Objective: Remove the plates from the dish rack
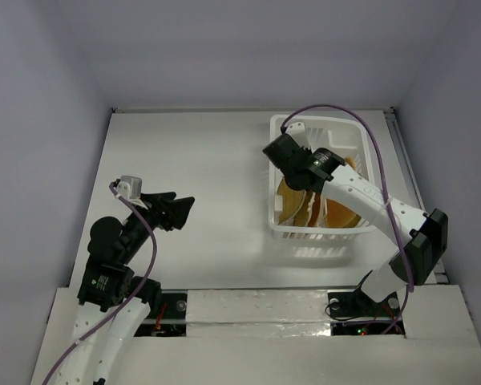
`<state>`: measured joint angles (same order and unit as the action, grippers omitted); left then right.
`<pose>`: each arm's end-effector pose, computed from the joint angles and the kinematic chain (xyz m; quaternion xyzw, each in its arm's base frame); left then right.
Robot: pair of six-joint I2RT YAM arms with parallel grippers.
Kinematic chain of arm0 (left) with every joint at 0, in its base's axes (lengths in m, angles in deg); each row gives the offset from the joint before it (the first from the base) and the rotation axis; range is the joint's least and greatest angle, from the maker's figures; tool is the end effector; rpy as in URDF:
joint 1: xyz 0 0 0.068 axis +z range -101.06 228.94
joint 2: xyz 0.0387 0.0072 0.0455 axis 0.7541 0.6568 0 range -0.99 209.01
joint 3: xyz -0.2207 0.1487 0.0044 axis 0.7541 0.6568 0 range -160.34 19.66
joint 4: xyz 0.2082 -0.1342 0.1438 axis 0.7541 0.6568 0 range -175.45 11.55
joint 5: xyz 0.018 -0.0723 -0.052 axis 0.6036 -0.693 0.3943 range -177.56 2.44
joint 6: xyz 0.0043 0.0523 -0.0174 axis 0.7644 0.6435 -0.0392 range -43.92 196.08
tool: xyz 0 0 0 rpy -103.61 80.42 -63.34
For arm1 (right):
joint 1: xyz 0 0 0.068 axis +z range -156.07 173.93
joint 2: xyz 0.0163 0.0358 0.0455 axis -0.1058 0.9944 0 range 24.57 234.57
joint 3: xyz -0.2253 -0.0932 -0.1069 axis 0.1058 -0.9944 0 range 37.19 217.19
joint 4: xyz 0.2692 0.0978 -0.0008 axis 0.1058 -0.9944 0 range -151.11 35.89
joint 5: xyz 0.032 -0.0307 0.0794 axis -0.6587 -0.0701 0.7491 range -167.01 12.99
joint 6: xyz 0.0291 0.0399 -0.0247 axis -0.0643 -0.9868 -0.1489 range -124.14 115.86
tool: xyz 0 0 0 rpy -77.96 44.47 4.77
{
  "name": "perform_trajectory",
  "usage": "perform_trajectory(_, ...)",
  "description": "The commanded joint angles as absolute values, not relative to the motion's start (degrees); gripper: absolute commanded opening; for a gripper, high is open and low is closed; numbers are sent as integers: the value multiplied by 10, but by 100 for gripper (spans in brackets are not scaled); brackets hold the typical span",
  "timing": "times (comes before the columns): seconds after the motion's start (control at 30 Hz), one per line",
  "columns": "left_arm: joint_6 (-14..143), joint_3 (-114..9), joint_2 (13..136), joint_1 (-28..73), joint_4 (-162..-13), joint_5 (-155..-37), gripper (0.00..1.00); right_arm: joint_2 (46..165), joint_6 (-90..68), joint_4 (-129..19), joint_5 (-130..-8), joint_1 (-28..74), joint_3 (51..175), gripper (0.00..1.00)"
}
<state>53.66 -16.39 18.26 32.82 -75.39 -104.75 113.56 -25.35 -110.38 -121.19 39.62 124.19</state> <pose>0.1208 -0.0463 0.3470 0.0756 0.6620 -0.3377 0.6649 0.2578 0.2264 0.3353 -0.0885 0.8928 -0.1621 0.4108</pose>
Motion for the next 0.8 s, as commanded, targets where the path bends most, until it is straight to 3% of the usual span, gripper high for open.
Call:
perform_trajectory(0.0, 538, -176, 177, 321, -780, -1054, 62, 1140, -241, -1126, -1232, 395, 1281, 8)
perform_trajectory(0.2, 538, -175, 173, 321, -781, -1054, 62, 1157, -236, -1160, -1258, 402, 1315, 0)
perform_trajectory(0.77, 536, -173, 174, 310, -782, -1054, 62, 1150, -261, -1214, -1318, 431, 1398, 0)
